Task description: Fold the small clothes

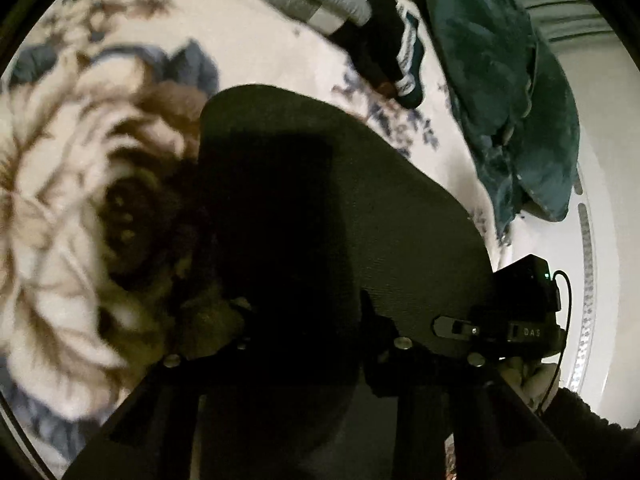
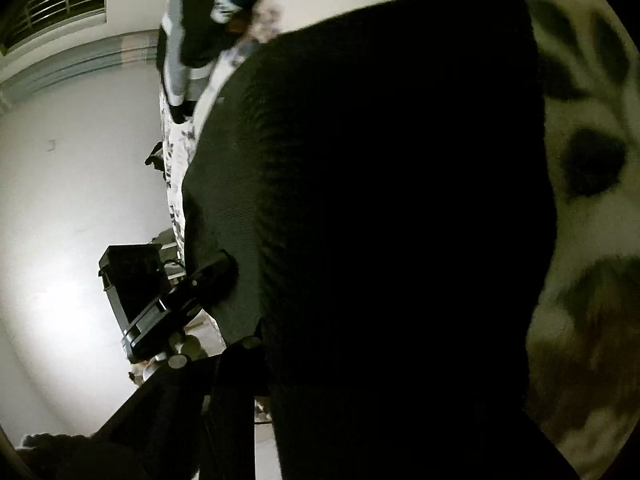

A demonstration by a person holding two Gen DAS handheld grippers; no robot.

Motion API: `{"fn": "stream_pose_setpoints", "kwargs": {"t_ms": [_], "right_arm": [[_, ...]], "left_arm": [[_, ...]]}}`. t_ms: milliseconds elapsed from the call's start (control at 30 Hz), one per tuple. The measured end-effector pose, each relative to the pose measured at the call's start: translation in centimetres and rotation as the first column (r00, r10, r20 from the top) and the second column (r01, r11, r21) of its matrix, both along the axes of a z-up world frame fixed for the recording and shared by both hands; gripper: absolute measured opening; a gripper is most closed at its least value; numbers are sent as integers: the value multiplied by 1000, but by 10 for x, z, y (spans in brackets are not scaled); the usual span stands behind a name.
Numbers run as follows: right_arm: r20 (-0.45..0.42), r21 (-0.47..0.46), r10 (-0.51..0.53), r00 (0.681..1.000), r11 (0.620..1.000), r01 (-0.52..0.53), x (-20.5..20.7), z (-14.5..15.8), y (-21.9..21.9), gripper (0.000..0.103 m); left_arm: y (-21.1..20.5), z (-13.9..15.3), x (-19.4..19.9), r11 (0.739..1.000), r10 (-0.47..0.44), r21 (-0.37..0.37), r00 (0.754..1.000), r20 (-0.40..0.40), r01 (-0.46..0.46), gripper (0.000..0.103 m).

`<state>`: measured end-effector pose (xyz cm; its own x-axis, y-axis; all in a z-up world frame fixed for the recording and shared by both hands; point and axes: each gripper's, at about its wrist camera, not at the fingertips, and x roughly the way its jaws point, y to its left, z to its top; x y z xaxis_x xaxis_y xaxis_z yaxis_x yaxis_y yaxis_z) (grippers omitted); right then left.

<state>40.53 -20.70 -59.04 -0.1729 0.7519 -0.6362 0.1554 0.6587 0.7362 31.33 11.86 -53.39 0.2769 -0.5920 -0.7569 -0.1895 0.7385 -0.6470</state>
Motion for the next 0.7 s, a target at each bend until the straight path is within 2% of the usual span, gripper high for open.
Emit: {"fn": "stream_pose_setpoints", "kwargs": {"t_ms": [100, 200, 333, 400, 533, 633, 700], "right_arm": [[18, 0, -1, 1000, 1000, 1, 5, 30, 12, 23], [60, 19, -8, 998, 1000, 6, 29, 66, 22, 23], [126, 44, -28, 992, 999, 23, 84, 104, 49, 23], [161, 56, -48, 986, 998, 39, 124, 116, 68, 23], [196, 68, -76, 978, 996, 64, 197, 115, 104, 23], [214, 39, -79, 974, 997, 72, 254, 98, 132, 23], [214, 21, -77, 974, 997, 74, 278, 84, 147, 23]], "left_arm": [[9, 26, 9, 999, 18, -26, 1000, 7, -18, 26], [26, 60, 37, 999, 31, -34, 999, 36, -30, 26], [53, 110, 107, 1000, 19, 10, 995, 101, -20, 26], [63, 122, 143, 999, 14, 37, 992, 127, -19, 26], [90, 126, 223, 995, 24, 89, 988, 156, -38, 26], [110, 110, 274, 990, 24, 131, 989, 143, -43, 27], [121, 91, 302, 987, 36, 155, 994, 108, -53, 29]]}}
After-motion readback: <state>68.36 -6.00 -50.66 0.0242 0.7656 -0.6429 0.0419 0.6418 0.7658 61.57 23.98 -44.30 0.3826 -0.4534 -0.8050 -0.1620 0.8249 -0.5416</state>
